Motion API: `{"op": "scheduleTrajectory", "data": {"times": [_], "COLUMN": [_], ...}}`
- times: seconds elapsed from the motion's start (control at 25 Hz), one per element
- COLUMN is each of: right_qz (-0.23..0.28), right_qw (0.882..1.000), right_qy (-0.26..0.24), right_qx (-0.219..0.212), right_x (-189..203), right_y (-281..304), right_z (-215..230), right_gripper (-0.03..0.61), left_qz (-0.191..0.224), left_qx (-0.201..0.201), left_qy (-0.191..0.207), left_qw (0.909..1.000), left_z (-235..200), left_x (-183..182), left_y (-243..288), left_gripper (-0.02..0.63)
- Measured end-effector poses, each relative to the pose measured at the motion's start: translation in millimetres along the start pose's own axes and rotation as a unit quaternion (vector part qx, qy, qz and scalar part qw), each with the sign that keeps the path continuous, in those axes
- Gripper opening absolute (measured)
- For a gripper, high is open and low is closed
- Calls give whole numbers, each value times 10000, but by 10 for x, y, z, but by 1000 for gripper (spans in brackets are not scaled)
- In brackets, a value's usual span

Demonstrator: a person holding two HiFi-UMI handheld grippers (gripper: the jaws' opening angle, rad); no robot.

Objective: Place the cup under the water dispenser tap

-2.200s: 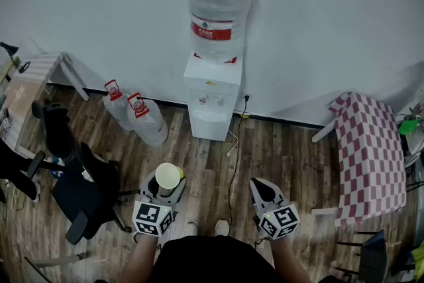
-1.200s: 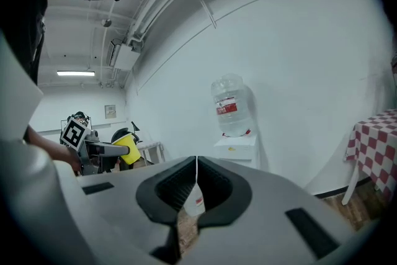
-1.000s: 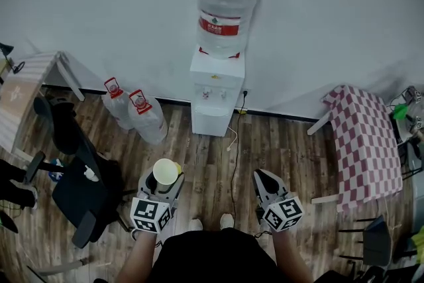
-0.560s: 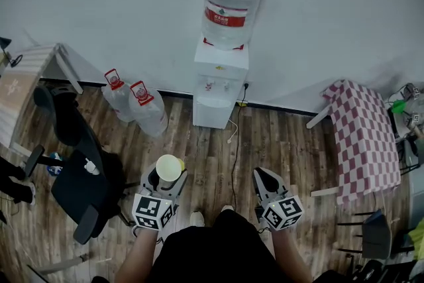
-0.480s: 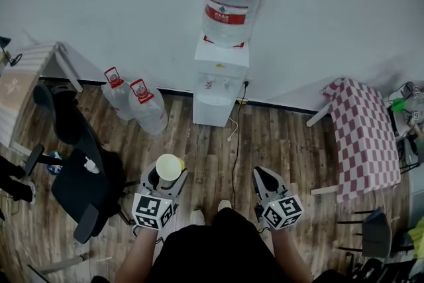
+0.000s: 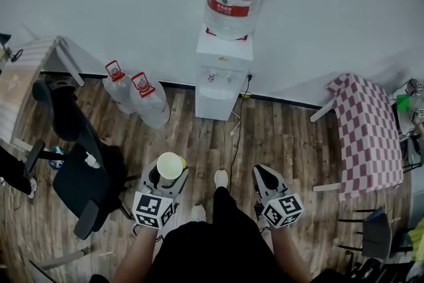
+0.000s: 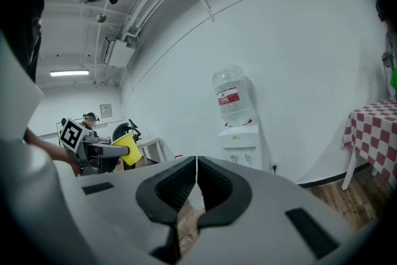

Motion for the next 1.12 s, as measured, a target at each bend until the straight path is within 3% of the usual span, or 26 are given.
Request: {"op": "scheduleTrajectory", "data": {"times": [0.24, 0.6, 1.12], "right_qz": [-25, -71, -331], "right_qw": [9999, 9996, 9958], "right_qy": [93, 196, 117], "right_qx": [-44, -166, -847], "right_x": [-45, -307, -643], "right_y": [155, 518, 1082], "right_z": [365, 1317, 2291], "right_gripper": [23, 23, 23], "left_qz": [-77, -84, -273], "left_qx": [-53, -123, -477], "left_qy": [26, 69, -67], "left_qw": [10000, 9999, 9985], "left_z": [43, 230, 470], "left_x": [-88, -440, -733], "left_y": [348, 1255, 2193], "left_gripper": [310, 310, 310]}}
Point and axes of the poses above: the fingertips, and each gripper's own axes: y forward along the fingers, z to its right, x out of its underside, the point moved 9 cm from there along -y, backward along the fingers, and after that the axes turned 14 degrees about -x, right-handed, at the moved point
